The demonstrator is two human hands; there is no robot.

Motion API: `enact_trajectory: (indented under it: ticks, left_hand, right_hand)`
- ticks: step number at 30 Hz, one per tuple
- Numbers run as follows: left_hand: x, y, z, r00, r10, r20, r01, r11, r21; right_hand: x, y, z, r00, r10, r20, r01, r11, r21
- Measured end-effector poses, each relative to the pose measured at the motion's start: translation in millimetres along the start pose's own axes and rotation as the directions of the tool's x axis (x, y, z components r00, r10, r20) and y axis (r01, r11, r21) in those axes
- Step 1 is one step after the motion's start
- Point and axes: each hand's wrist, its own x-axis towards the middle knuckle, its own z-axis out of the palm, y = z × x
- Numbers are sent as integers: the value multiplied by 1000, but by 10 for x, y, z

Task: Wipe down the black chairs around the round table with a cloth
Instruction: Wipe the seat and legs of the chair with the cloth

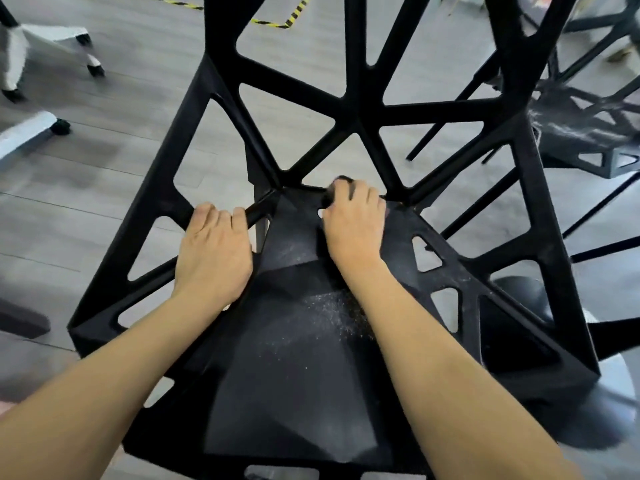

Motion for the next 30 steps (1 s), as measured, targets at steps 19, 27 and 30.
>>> enact_trajectory:
  ticks: [19, 27, 30]
  left_hand:
    - [-2, 2, -112, 999, 47, 11, -47, 999, 24]
    - [-11, -11, -125, 998, 63, -14, -63, 998, 13]
    - [-30, -8, -132, 996, 80, -25, -80, 997, 18]
  right_hand:
    - [-722, -327, -639, 926, -151, 347, -37, 877, 479]
    - [-860, 777, -788, 913, 294, 284, -328, 941, 79]
    - [-1009, 112, -836, 921, 140, 363, -249, 929, 274]
